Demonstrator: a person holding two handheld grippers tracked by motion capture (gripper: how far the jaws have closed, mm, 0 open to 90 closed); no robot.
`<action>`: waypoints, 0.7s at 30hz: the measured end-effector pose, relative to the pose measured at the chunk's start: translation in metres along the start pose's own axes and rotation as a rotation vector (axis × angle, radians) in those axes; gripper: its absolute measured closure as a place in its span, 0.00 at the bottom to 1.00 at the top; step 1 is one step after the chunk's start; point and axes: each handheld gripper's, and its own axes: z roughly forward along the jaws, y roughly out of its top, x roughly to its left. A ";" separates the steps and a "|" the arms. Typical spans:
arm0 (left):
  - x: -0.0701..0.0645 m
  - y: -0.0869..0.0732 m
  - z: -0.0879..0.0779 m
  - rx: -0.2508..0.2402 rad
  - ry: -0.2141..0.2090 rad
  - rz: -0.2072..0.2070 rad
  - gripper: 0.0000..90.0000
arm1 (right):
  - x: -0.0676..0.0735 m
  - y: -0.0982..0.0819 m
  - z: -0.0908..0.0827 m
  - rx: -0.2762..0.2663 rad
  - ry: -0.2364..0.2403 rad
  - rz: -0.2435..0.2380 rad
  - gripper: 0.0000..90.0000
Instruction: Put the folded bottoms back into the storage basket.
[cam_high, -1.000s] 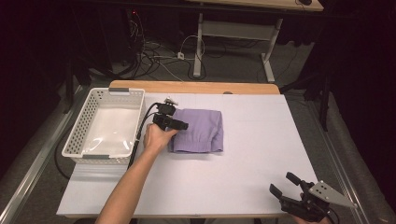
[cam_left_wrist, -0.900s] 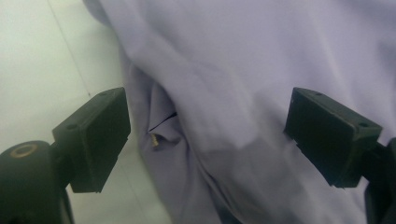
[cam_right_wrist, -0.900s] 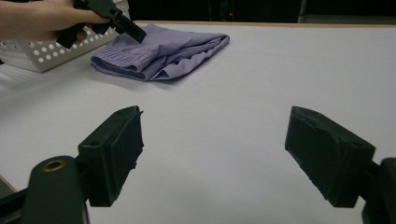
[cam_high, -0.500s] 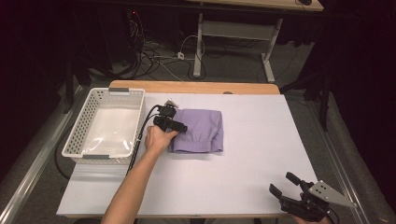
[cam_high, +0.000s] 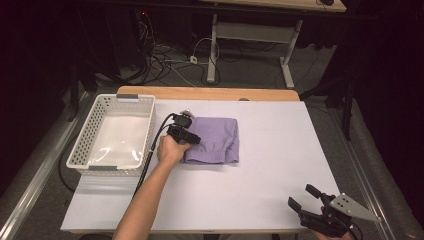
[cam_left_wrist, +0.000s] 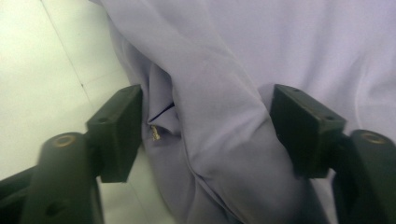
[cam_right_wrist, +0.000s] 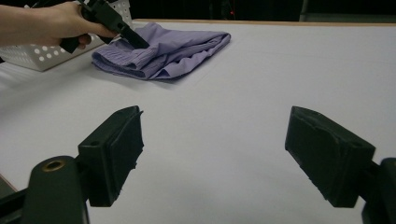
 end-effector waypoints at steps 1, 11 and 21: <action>0.000 0.000 0.000 -0.002 -0.001 0.002 0.34 | 0.000 0.000 0.000 0.000 -0.001 0.000 0.22; -0.006 0.000 -0.002 -0.015 -0.048 0.011 0.65 | 0.000 0.000 0.001 0.002 -0.003 -0.003 0.22; -0.002 0.002 -0.004 -0.005 -0.143 -0.023 0.89 | 0.000 0.000 0.001 0.007 -0.003 -0.001 0.22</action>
